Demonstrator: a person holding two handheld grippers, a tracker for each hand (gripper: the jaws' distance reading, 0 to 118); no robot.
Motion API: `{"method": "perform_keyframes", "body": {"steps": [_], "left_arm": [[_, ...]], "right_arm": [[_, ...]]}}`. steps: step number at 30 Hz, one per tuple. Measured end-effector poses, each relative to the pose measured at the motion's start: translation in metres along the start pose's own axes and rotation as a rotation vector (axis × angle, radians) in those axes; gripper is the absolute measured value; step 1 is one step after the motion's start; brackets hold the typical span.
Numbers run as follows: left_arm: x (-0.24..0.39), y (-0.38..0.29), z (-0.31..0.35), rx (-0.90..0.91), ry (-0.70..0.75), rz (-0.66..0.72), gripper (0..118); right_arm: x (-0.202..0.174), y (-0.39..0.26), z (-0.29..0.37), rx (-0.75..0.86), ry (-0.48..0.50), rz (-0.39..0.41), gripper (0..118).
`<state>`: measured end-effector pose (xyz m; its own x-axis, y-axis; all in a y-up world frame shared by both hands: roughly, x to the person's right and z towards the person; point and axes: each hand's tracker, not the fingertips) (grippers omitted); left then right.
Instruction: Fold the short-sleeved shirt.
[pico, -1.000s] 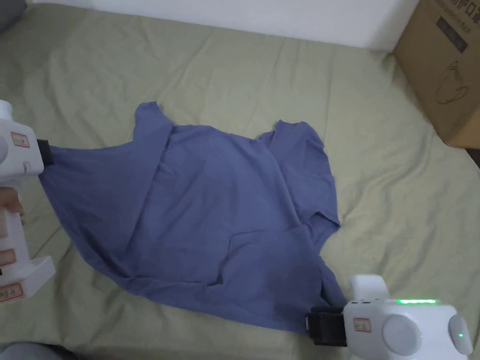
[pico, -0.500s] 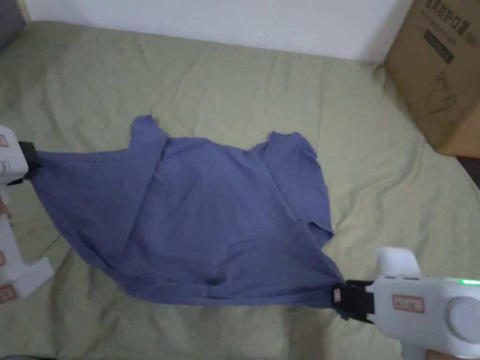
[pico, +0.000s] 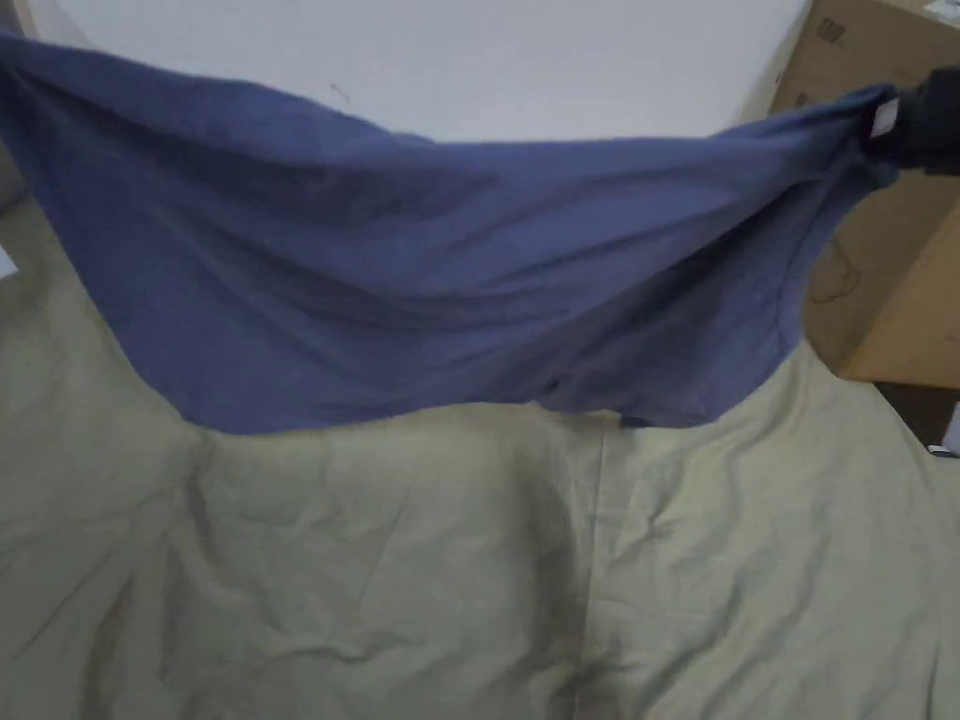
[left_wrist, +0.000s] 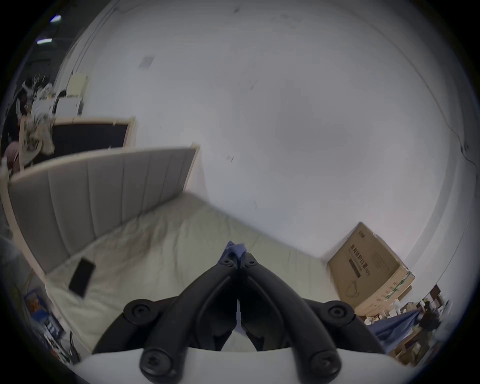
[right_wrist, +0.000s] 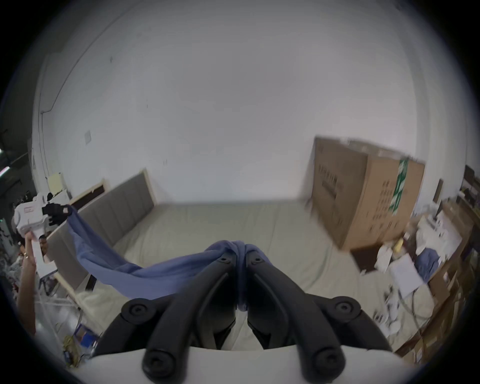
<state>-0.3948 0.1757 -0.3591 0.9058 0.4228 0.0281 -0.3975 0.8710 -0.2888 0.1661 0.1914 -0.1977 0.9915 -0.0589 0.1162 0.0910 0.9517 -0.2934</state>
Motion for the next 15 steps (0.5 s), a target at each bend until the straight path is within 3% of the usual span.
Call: {"method": "perform_keyframes", "body": {"steps": [11,13,15], "left_arm": [[0.035,0.075,0.014,0.108,0.004,-0.062,0],[0.044,0.084,0.004,0.106,0.021,-0.082,0],[0.057,0.094,-0.011,0.100,0.037,-0.103,0]], "right_arm": [[0.018,0.115,0.018,0.044,-0.004,-0.100,6],[0.016,0.127,0.010,0.029,-0.019,-0.088,6],[0.009,0.137,-0.003,0.026,-0.071,-0.028,6]]}}
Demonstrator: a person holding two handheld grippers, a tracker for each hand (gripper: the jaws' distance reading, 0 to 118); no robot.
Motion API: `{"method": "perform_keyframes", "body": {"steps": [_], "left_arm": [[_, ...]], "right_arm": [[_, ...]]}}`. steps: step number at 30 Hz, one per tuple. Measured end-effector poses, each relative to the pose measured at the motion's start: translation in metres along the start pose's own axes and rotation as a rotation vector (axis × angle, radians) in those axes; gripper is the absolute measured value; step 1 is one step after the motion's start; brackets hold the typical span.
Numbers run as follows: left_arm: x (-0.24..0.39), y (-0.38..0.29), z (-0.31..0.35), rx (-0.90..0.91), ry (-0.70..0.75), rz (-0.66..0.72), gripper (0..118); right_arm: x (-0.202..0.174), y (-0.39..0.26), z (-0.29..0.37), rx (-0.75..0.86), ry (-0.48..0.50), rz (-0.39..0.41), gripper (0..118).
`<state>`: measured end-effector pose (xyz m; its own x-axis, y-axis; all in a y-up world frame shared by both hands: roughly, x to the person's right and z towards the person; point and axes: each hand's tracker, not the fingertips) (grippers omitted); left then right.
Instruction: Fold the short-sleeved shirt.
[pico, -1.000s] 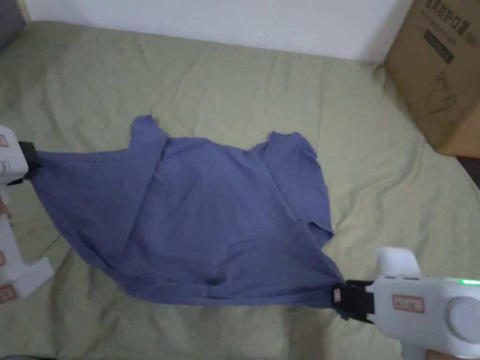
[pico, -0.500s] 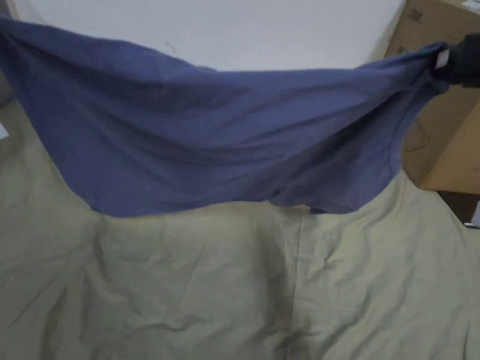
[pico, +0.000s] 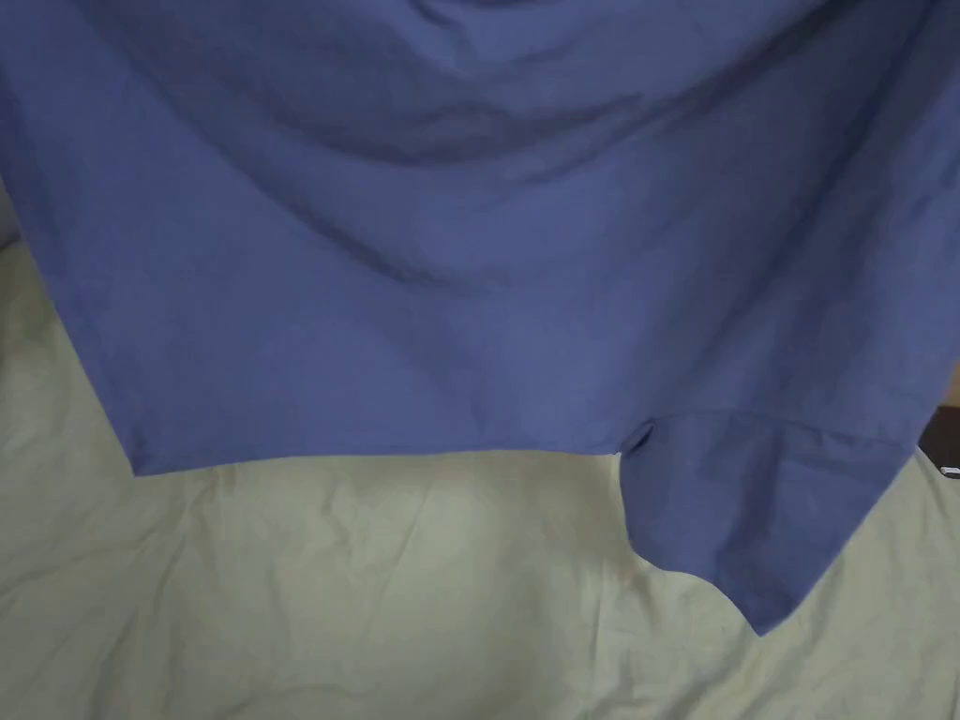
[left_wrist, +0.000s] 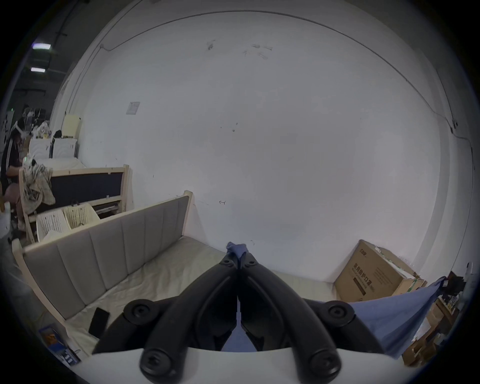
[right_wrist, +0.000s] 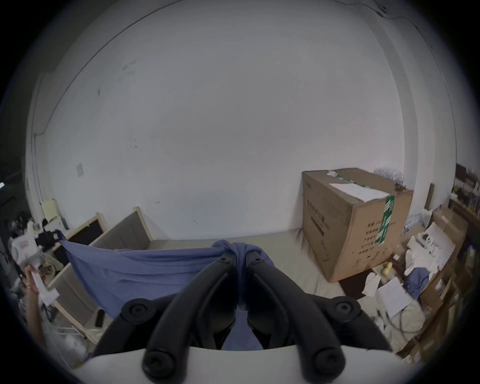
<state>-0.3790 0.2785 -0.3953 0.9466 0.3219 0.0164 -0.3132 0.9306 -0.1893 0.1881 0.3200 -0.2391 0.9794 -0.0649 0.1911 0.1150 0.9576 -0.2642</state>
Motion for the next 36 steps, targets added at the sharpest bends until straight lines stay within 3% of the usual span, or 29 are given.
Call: {"method": "perform_keyframes", "body": {"steps": [8,15,21,25,26,29,30,34,36], "left_arm": [[0.057,0.034,-0.089,-0.006,0.141,-0.064,0],[0.110,0.033,-0.185,0.069,0.299,-0.236,0],[0.134,0.012,-0.255,0.125,0.319,-0.283,0],[0.136,-0.005,-0.293,0.124,0.336,-0.281,0],[0.136,-0.011,-0.301,0.125,0.336,-0.263,0],[0.136,-0.032,-0.321,0.132,0.348,-0.267,0],[0.135,-0.041,-0.325,0.135,0.353,-0.285,0],[0.126,-0.078,-0.333,0.103,0.360,-0.297,0],[0.118,-0.105,-0.332,0.066,0.357,-0.291,0]], "right_arm": [[-0.039,0.046,-0.076,0.060,-0.150,0.133,6],[-0.065,0.079,-0.168,0.144,-0.284,0.154,6],[-0.074,0.095,-0.239,0.218,-0.366,0.127,6],[-0.072,0.096,-0.228,0.245,-0.378,0.095,6],[-0.055,0.094,-0.282,0.249,-0.379,0.090,6],[-0.051,0.086,-0.286,0.257,-0.379,0.086,6],[-0.050,0.072,-0.322,0.258,-0.378,0.088,6],[-0.039,0.030,-0.346,0.212,-0.367,0.094,6],[-0.030,-0.002,-0.353,0.157,-0.346,0.056,6]]}}
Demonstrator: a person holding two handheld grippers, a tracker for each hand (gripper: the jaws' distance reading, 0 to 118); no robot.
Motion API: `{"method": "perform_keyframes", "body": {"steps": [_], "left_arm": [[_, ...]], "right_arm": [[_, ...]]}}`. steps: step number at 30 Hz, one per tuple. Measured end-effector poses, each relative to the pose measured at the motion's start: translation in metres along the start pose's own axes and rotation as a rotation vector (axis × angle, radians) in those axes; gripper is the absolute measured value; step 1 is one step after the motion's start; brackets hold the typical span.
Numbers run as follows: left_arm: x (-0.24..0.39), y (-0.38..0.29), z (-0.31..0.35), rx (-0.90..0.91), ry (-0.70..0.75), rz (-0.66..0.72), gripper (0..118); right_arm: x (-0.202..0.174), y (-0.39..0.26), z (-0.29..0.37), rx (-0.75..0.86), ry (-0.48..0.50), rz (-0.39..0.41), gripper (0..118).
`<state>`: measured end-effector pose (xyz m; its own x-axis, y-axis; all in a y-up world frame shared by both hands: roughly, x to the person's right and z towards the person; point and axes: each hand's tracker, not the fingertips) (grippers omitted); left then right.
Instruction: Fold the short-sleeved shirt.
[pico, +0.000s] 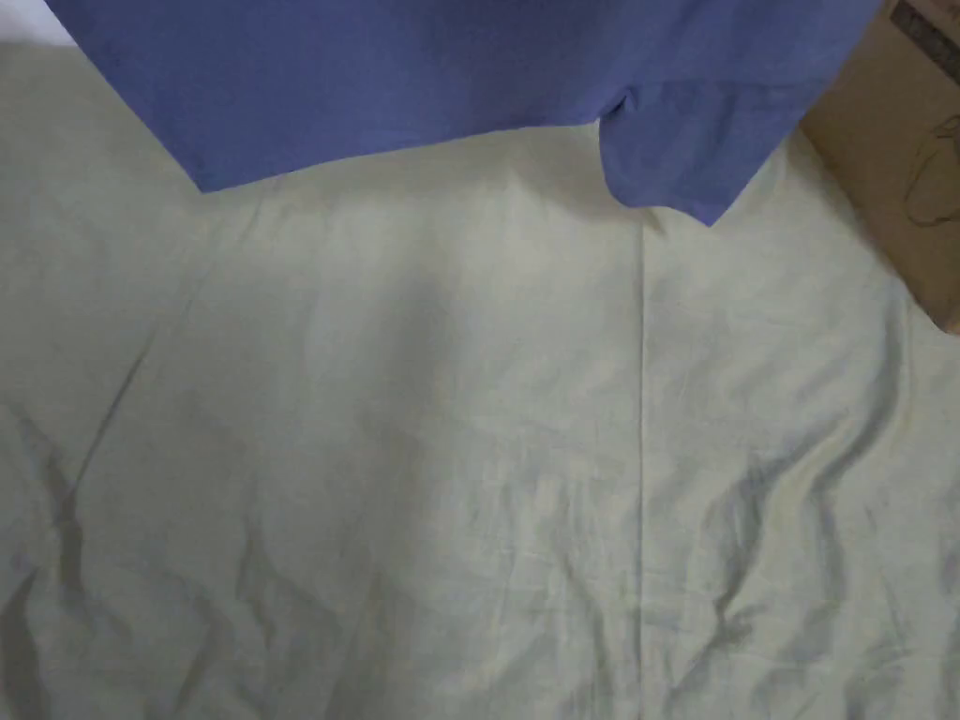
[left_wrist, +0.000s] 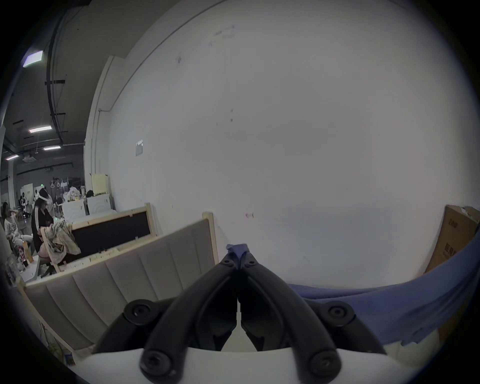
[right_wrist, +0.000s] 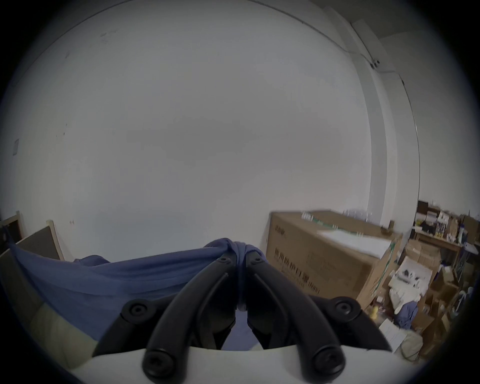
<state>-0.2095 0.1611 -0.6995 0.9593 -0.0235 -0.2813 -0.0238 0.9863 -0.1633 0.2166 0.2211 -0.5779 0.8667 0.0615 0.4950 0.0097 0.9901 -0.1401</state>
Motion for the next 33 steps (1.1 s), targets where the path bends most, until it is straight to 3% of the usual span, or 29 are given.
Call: {"method": "perform_keyframes", "body": {"steps": [6,12,16,25,33], "left_arm": [[-0.023,-0.088,0.023,-0.209,-0.060,-0.074,0],[-0.074,-0.167,0.088,-0.339,-0.102,-0.002,0],[-0.108,-0.226,0.140,-0.405,-0.135,-0.073,0],[-0.181,-0.379,0.274,-0.631,-0.196,-0.095,0],[-0.230,-0.434,0.333,-0.730,-0.182,-0.054,0]], "right_arm": [[0.021,-0.109,0.008,-0.230,0.024,0.054,6],[0.060,-0.210,0.065,-0.403,0.045,-0.032,6],[0.084,-0.274,0.126,-0.547,0.077,-0.057,6],[0.124,-0.406,0.254,-0.766,0.155,0.084,6],[0.167,-0.472,0.319,-0.862,0.182,-0.015,6]]}}
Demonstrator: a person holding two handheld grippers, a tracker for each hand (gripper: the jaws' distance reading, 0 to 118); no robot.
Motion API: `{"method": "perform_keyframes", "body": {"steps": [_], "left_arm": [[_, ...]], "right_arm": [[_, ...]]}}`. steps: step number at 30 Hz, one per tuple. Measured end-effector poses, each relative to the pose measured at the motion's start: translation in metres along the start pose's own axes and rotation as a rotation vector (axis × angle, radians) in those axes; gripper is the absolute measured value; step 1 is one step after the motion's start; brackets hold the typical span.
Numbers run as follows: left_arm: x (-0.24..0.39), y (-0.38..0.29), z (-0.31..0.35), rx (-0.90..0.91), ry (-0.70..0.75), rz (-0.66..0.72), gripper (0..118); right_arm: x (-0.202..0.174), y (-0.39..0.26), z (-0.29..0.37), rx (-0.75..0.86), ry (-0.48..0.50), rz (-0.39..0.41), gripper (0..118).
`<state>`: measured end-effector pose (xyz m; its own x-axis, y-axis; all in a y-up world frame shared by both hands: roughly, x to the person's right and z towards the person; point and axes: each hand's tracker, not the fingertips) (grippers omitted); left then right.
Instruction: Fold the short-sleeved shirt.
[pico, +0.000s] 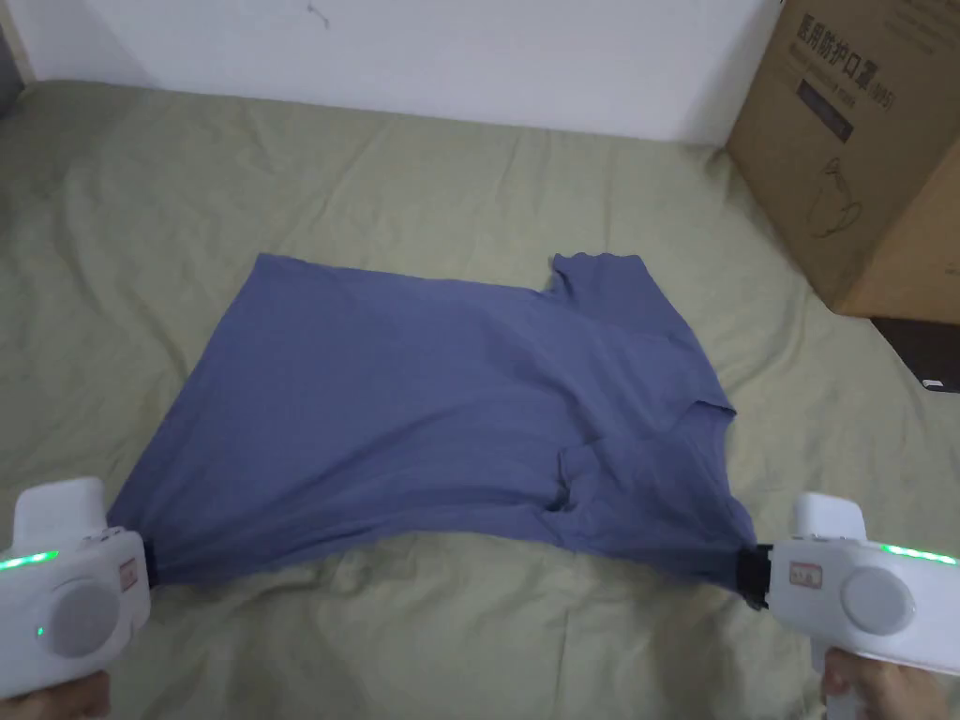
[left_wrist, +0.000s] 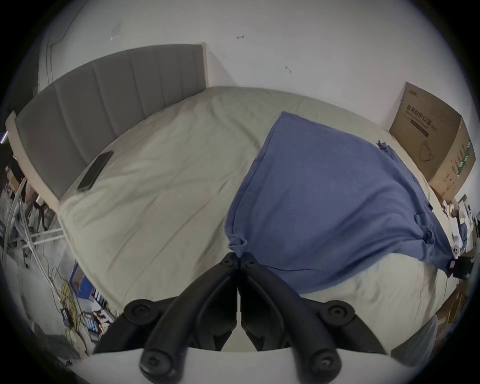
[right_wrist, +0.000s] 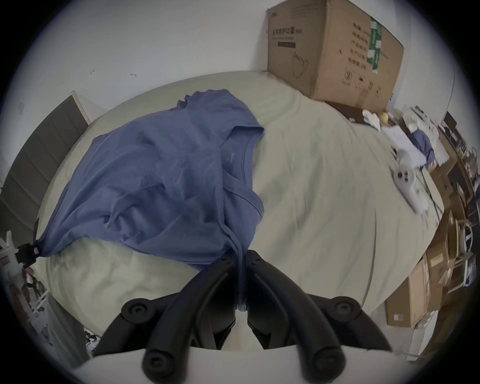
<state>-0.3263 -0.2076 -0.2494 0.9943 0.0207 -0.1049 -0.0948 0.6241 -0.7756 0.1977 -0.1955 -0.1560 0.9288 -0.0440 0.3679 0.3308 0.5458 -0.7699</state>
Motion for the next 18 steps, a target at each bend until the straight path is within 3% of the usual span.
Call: {"method": "perform_keyframes", "body": {"steps": [3,8,12,13,14,15,16,17,18], "left_arm": [[-0.018,-0.010,-0.002,-0.078,-0.053,0.055,0],[-0.037,-0.014,0.015,-0.078,-0.042,0.095,0],[-0.042,-0.018,0.019,-0.098,-0.036,0.092,1],[-0.041,-0.019,0.020,-0.100,-0.033,0.091,6],[-0.041,-0.019,0.023,-0.090,-0.020,0.090,27],[-0.043,-0.018,0.026,-0.072,-0.002,0.092,49],[-0.043,-0.017,0.031,-0.057,-0.007,0.094,68],[-0.046,-0.012,0.037,-0.030,-0.019,0.112,88],[-0.048,-0.007,0.043,-0.003,-0.023,0.129,97]], "right_arm": [[0.021,-0.023,-0.006,-0.079,0.026,-0.045,6],[0.046,-0.045,0.003,-0.070,0.062,-0.077,6],[0.056,-0.054,0.015,-0.077,0.084,-0.034,6],[0.054,-0.056,0.018,-0.076,0.087,-0.016,6],[0.052,-0.057,0.021,-0.065,0.083,-0.006,12],[0.051,-0.057,0.025,-0.054,0.076,-0.009,31],[0.051,-0.055,0.030,-0.050,0.051,-0.012,69],[0.050,-0.053,0.034,-0.061,0.030,-0.007,116],[0.050,-0.051,0.041,-0.043,0.024,0.001,114]]}}
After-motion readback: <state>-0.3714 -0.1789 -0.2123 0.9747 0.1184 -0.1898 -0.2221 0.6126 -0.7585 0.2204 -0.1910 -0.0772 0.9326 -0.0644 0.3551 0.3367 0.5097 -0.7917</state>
